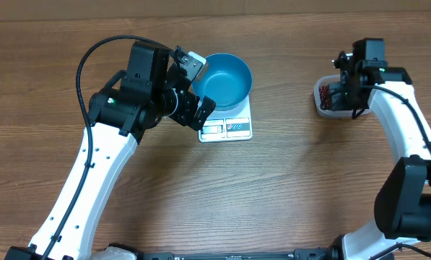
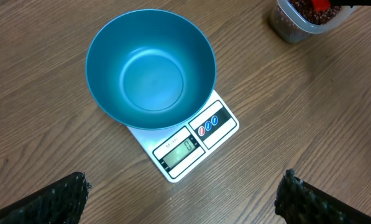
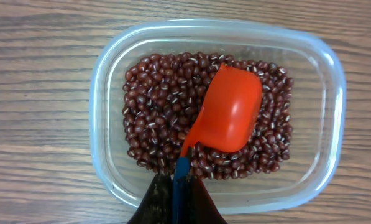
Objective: Scoop item into bowl and weigh 150g on scale
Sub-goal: 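Lower the red scoop into the red beans with the right gripper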
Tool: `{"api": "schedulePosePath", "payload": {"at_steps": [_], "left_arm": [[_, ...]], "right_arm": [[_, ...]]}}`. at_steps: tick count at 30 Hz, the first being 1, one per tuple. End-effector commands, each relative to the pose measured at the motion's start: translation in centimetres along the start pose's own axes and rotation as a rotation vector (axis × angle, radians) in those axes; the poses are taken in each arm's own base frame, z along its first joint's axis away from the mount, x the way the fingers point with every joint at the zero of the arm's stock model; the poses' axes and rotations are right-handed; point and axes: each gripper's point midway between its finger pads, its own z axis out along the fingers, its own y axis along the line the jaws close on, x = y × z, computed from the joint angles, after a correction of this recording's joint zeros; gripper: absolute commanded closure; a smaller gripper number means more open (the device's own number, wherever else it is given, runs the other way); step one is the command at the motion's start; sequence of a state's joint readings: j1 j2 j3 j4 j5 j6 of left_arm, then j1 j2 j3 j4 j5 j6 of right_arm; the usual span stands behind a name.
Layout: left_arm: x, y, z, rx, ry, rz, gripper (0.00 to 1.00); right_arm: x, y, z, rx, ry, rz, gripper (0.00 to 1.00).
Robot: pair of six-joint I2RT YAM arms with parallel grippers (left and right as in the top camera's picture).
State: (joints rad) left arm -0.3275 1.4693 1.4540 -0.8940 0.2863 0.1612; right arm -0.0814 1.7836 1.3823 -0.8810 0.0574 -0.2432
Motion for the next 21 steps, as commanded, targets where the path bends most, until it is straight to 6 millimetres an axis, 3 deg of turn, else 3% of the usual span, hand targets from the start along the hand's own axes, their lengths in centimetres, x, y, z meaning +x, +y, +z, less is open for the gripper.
{"api": "schedulePosePath", "payload": {"at_steps": [1, 14, 21], "left_arm": [[-0.9, -0.6, -1.2, 0.013, -0.04, 0.033, 0.0], [-0.9, -0.6, -1.2, 0.013, -0.04, 0.033, 0.0], [-0.9, -0.6, -1.2, 0.013, -0.04, 0.033, 0.0]], "right_arm": [[-0.6, 1.5, -0.2, -0.164, -0.026, 0.035, 0.96], [-0.5, 0.2, -1.2, -0.367, -0.072, 0.164, 0.96], [-0.1, 0.6, -1.6, -0.433, -0.073, 0.164, 0.96]]}}
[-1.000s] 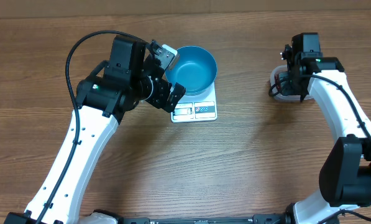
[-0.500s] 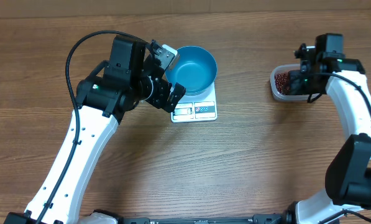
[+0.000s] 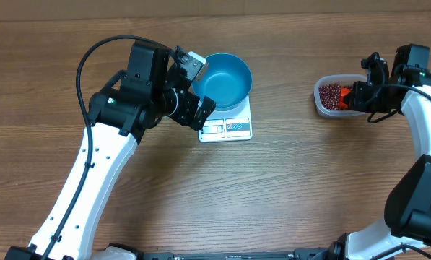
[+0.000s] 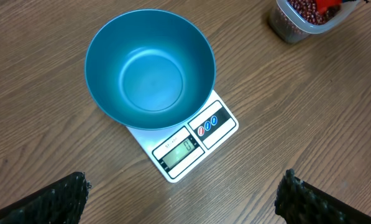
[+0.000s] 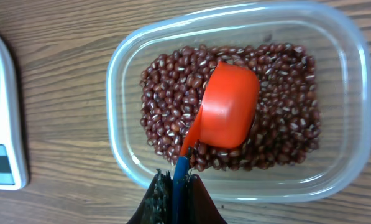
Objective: Scoop item into bowl and weigh 150g on scale
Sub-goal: 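Lower the red scoop into the red beans with the right gripper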
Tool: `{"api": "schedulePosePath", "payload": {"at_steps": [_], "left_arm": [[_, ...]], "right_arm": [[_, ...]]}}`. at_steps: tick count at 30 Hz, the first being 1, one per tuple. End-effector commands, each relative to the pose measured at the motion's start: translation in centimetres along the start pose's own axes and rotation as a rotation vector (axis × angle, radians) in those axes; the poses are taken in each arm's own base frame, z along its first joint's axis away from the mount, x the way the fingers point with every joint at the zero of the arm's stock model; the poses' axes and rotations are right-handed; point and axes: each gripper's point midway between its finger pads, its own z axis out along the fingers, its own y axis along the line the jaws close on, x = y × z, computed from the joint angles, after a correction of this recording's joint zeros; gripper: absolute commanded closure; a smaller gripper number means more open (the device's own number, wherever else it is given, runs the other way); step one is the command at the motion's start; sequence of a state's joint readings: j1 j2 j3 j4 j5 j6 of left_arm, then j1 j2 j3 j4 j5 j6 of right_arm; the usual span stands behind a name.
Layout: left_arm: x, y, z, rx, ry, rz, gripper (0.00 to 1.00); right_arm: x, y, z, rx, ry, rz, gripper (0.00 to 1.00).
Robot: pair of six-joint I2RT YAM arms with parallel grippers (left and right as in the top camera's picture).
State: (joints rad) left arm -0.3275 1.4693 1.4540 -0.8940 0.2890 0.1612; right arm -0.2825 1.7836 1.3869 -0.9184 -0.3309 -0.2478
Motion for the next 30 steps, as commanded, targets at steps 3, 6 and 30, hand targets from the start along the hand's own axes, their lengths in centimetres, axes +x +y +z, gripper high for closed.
{"api": "schedulePosePath", "payload": {"at_steps": [3, 6, 30], "left_arm": [[-0.9, -0.6, -1.2, 0.011, -0.04, 0.033, 0.0], [-0.9, -0.6, -1.2, 0.011, -0.04, 0.033, 0.0], [-0.9, -0.6, -1.2, 0.011, -0.04, 0.033, 0.0]], "right_arm": [[-0.3, 2.3, 0.1, -0.116, -0.003, -0.022, 0.96], [-0.3, 2.3, 0.1, -0.116, -0.002, -0.013, 0.96], [0.2, 1.0, -0.2, -0.215, -0.041, 0.092, 0.96]]}}
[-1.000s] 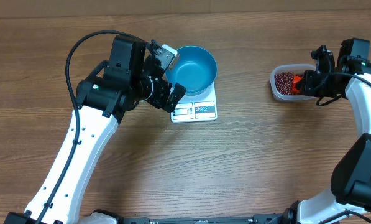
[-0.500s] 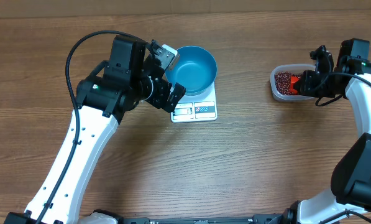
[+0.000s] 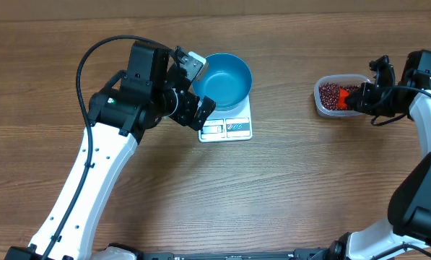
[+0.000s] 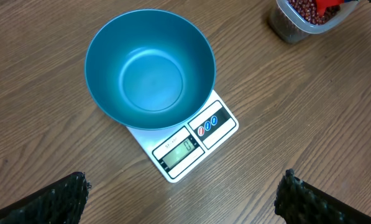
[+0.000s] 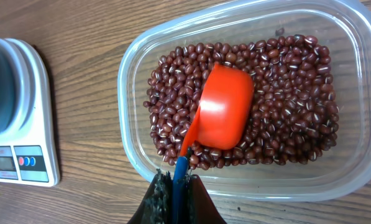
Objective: Scoop item into bowl and weigh 150g on scale
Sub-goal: 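Lower the red scoop into the red beans with the right gripper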
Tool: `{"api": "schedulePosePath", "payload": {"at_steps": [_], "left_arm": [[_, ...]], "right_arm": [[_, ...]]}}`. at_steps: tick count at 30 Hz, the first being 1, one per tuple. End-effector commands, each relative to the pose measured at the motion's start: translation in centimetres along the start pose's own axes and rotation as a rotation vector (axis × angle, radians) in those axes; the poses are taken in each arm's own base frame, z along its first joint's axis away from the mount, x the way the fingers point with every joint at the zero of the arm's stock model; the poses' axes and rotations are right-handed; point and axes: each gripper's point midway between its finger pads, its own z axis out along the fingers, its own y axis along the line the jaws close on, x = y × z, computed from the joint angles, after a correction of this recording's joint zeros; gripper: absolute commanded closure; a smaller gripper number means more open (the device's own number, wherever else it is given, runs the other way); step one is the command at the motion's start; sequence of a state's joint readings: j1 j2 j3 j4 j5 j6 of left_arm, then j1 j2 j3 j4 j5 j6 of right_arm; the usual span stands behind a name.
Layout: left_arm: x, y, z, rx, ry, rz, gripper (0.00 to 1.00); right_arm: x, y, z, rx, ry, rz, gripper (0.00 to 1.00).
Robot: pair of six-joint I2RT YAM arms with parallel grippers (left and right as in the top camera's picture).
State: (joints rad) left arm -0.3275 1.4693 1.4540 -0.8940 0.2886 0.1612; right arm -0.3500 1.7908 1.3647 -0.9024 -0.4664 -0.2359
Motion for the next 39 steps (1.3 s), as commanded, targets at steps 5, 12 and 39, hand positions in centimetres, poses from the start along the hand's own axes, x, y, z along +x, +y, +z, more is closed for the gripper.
{"api": "schedulePosePath", "payload": {"at_steps": [5, 12, 39], "left_arm": [[-0.9, -0.6, -1.2, 0.011, -0.04, 0.033, 0.0], [-0.9, -0.6, -1.2, 0.011, -0.04, 0.033, 0.0], [-0.9, -0.6, -1.2, 0.011, -0.04, 0.033, 0.0]], "right_arm": [[0.0, 1.2, -0.2, -0.128, -0.017, 0.079, 0.97], [0.0, 0.6, -0.5, -0.135, -0.025, 0.12, 0.96], [0.2, -1.0, -1.2, -0.201, -0.045, 0.214, 0.96]]}}
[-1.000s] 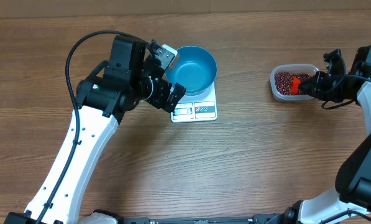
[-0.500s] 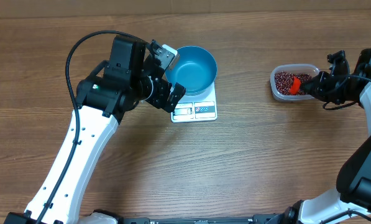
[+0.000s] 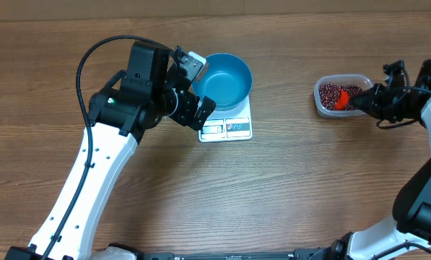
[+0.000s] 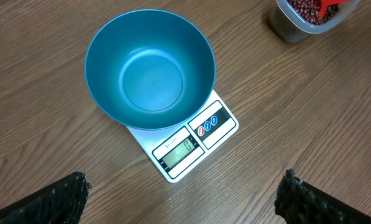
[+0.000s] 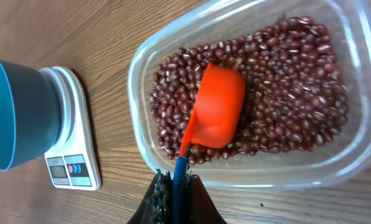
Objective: Scoop item into bowl and weigh 150g on scale
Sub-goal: 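Lower the red scoop into the red beans with the right gripper, then drag the scoop through the beans and lift it out full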
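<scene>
An empty blue bowl (image 4: 149,65) stands on a white scale (image 4: 188,142) with a small display. My left gripper (image 4: 182,193) hangs open above the table just in front of the scale, holding nothing. At the far right a clear tub (image 5: 353,149) holds red beans (image 5: 284,81). My right gripper (image 5: 176,193) is shut on the blue handle of an orange scoop (image 5: 216,115), whose cup lies bottom-up on the beans. In the overhead view the scoop (image 3: 343,100) sits at the tub's right side, with the right gripper (image 3: 380,101) beside it.
The left arm (image 3: 136,101) crosses the table's left half up to the scale. The wooden table (image 3: 287,180) lies between scale and tub.
My right gripper has swung further to the right of the tub, so the scale and bowl now show more fully in its view. The scoop still rests on the beans. The left arm is unmoved.
My right gripper was over the tub, shut on the scoop's handle, cup down on the beans. At each later moment the wrist stood further right and more tilted, with the scale coming into its view. The left gripper stayed open above the scale, the bowl empty.
</scene>
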Tool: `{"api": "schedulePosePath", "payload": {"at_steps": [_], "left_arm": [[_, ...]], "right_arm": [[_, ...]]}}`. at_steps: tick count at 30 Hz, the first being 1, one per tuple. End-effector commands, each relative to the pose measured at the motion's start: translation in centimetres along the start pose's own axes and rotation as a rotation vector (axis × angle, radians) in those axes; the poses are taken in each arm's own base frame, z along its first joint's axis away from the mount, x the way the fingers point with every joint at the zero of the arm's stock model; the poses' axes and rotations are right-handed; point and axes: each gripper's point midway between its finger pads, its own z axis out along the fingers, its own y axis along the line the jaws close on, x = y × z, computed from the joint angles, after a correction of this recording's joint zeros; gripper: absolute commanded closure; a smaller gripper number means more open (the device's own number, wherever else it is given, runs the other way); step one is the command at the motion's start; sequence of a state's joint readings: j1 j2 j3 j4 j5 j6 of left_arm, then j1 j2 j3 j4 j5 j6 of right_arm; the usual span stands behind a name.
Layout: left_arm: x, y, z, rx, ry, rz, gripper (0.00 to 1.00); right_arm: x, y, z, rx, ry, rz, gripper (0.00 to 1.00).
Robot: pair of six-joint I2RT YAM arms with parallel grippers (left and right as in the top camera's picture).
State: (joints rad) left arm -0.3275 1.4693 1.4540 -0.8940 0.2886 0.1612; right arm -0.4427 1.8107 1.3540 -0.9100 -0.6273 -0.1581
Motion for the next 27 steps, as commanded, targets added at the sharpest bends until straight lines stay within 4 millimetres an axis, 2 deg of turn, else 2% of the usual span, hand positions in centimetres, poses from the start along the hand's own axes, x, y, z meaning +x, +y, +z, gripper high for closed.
{"api": "schedulePosePath", "payload": {"at_steps": [1, 9, 27], "left_arm": [[-0.9, -0.6, -1.2, 0.011, -0.04, 0.033, 0.0], [-0.9, -0.6, -1.2, 0.011, -0.04, 0.033, 0.0], [-0.9, -0.6, -1.2, 0.011, -0.04, 0.033, 0.0]], "right_arm": [[0.1, -0.3, -0.6, -0.072, -0.014, 0.052, 0.96], [-0.1, -0.8, -2.2, -0.152, -0.053, 0.08, 0.96], [-0.4, 0.0, -3.1, -0.239, -0.084, 0.056, 0.96]]}}
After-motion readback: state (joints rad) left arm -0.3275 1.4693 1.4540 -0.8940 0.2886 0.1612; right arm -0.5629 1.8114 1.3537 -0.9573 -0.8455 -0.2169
